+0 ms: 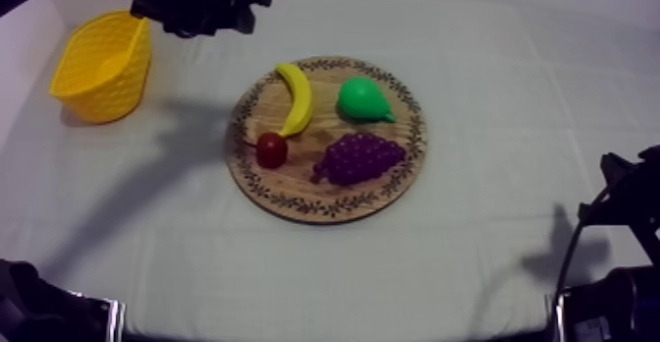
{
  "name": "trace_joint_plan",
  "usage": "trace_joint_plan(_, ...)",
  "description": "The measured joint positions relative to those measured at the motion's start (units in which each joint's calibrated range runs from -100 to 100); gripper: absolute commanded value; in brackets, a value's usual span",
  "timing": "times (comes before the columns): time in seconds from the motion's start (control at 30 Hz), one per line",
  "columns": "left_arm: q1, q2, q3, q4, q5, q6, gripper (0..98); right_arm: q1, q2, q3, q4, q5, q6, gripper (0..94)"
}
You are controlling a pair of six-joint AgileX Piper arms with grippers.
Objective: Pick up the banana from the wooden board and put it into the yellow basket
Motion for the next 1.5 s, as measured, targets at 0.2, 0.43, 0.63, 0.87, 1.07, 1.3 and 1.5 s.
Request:
trace_joint_plan(0.2,-0.96,2.30,-3.42,2.48,0.91,-0.81,76.4,0.00,0.00,0.00,0.00,0.00,0.03,0.6)
trace_joint_plan(0.43,-0.02,9.01,-8.11,2.53,1.14,0.22,85.1,0.00,0.00,0.00,0.00,0.00,0.03,0.6)
trace_joint_plan(0.63,0.65,18.15,-12.31,4.47,0.41,-0.58,93.8,0.00,0.00,0.00,0.00,0.00,0.03,0.6)
trace_joint_plan(0.87,0.84,28.28,-14.90,5.17,-0.73,-0.68,93.3,0.00,0.00,0.00,0.00,0.00,0.03,0.6)
trace_joint_plan(1.07,0.64,34.58,-18.04,5.53,-0.45,-0.56,90.1,0.00,0.00,0.00,0.00,0.00,0.03,0.6)
trace_joint_plan(1.3,-0.10,39.04,-20.93,5.87,0.14,-0.59,87.4,0.00,0.00,0.00,0.00,-0.07,0.03,0.6)
trace_joint_plan(1.5,-0.88,42.71,-24.81,6.40,2.29,-0.82,84.4,0.00,0.00,0.00,0.00,-0.07,0.03,0.6)
